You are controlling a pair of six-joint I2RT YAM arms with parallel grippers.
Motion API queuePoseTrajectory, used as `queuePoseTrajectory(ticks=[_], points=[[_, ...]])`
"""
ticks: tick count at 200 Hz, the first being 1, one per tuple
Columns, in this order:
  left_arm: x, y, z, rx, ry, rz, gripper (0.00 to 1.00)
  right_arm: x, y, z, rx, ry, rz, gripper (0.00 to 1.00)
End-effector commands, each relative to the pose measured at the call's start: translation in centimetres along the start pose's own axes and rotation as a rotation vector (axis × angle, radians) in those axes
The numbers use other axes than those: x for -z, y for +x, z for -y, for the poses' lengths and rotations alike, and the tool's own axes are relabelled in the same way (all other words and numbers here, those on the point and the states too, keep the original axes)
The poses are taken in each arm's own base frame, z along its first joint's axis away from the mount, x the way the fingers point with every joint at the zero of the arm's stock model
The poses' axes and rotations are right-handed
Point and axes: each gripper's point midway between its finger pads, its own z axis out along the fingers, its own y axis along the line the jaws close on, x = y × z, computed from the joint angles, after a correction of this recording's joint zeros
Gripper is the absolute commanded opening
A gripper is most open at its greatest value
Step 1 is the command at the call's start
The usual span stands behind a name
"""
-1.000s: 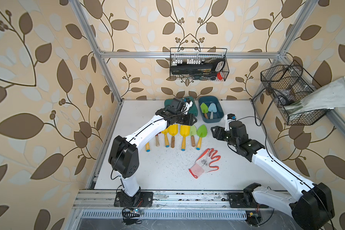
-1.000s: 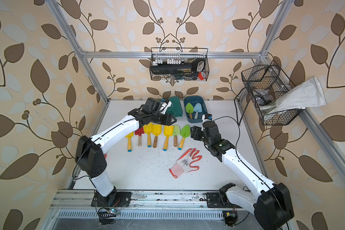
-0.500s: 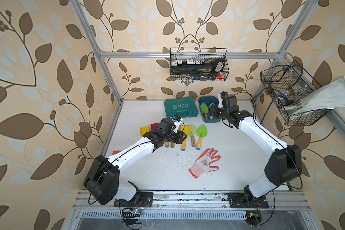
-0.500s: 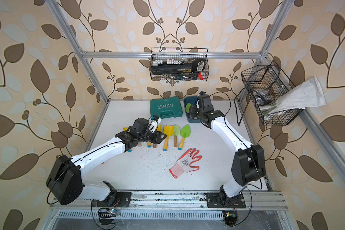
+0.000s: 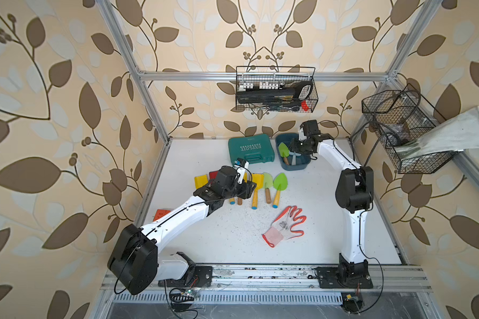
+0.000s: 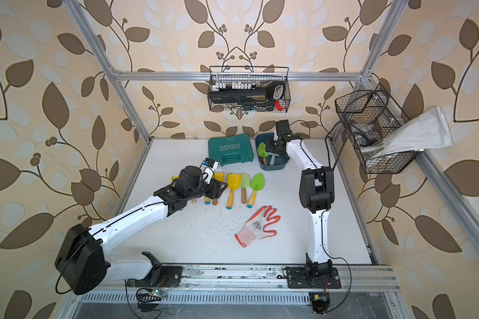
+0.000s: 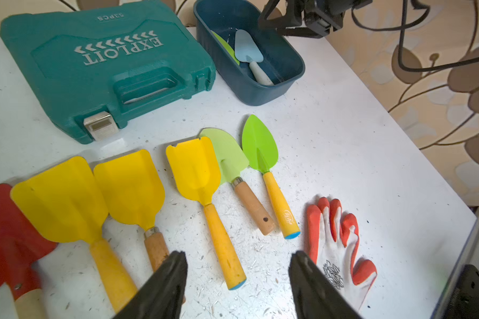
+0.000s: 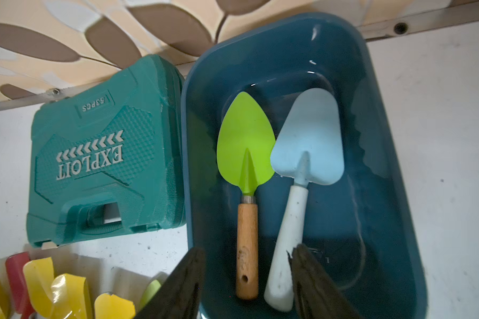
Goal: Take the shovel out of the storage box
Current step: Pick up the shovel from the storage box.
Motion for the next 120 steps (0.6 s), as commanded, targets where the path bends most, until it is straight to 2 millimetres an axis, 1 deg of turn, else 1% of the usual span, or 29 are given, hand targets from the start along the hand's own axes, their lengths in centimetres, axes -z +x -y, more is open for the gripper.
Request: queuePoseTrajectory(ticks=[1,22,60,83,120], points=[[1.1,-1.7,0.0,-0.030,-0.028,0.070,0.65,-1.1,1.6,-0.6,0.042,-0.030,-0.084,0.55],[1.0,-1.6,-0.1,-0.026,-0.033,0.066,0.66,-2.5,2.5,-0.6,0.058,-0.028,-0.109,0.58],[0.7,-1.4,0.0,-0.021,-0.024,0.053,0.67,-5.1,4.8,-0.6,0.094,-0.010,-0.170,0.58],[0.6,-1.3,-0.3,-0.016,-0.044,0.040,0.67,-6.2,5.9,-0.7,0.127,0.017,-0.195,0.57],[0.4,-1.0,-0.8,0.005,-0.068,0.028,0.69,-7.5,6.7,-0.9,0.175,0.082,-0.219,0.55]])
